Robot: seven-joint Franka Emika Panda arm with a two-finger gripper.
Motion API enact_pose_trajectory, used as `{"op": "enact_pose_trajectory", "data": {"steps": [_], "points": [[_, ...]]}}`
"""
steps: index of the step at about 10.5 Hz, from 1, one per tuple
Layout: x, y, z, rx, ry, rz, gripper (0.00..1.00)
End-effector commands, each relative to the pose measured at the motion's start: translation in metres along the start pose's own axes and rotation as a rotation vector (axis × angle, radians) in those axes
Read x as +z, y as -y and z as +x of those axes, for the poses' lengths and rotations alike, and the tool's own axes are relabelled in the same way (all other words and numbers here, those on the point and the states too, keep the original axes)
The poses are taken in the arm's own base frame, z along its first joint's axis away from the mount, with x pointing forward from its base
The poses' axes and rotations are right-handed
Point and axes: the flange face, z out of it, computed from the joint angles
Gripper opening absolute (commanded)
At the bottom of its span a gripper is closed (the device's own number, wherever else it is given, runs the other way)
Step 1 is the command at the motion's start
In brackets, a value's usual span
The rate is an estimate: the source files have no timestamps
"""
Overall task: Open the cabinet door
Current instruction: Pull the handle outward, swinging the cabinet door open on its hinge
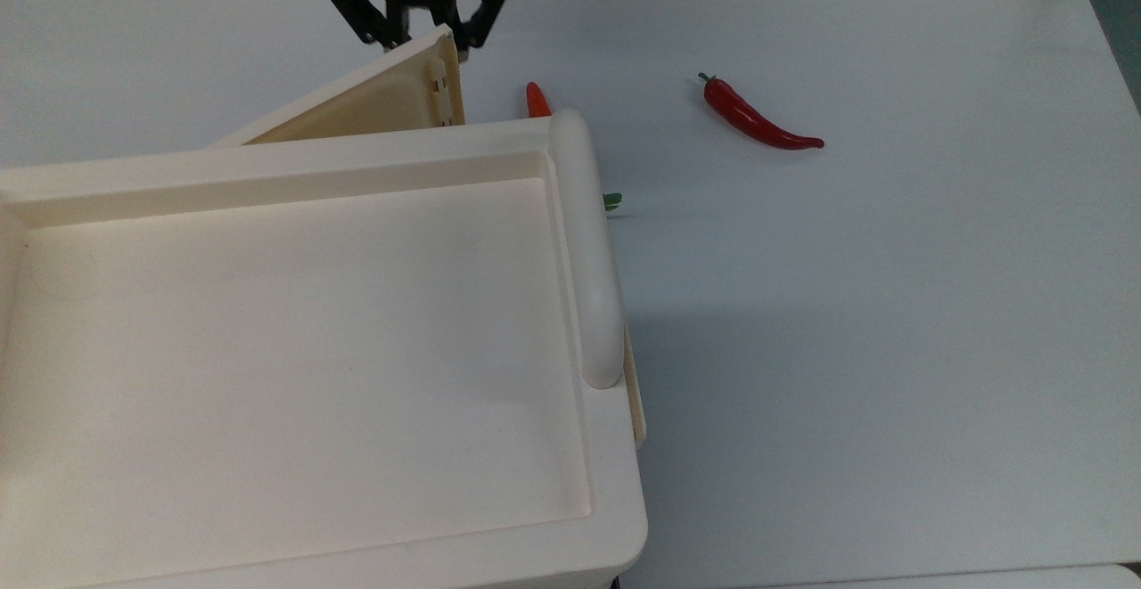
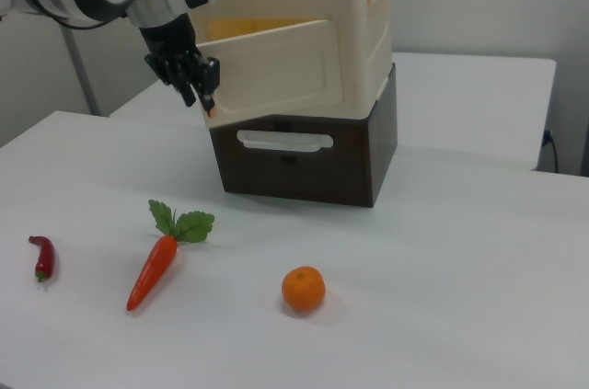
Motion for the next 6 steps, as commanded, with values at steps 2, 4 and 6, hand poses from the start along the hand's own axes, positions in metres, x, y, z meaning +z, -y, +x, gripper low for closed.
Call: {"op": "enact_pose_trajectory", "data": {"steps": [2, 4, 6], "points": [[-0.037, -0.062, -0.060, 0.041, 0.187, -0.009, 1.00], [-0.038, -0.078, -0.075, 0.080, 0.276, -0.007, 1.00], [-0.048, -0.076, -0.083, 0.097, 0.296, -0.002, 1.00]]}}
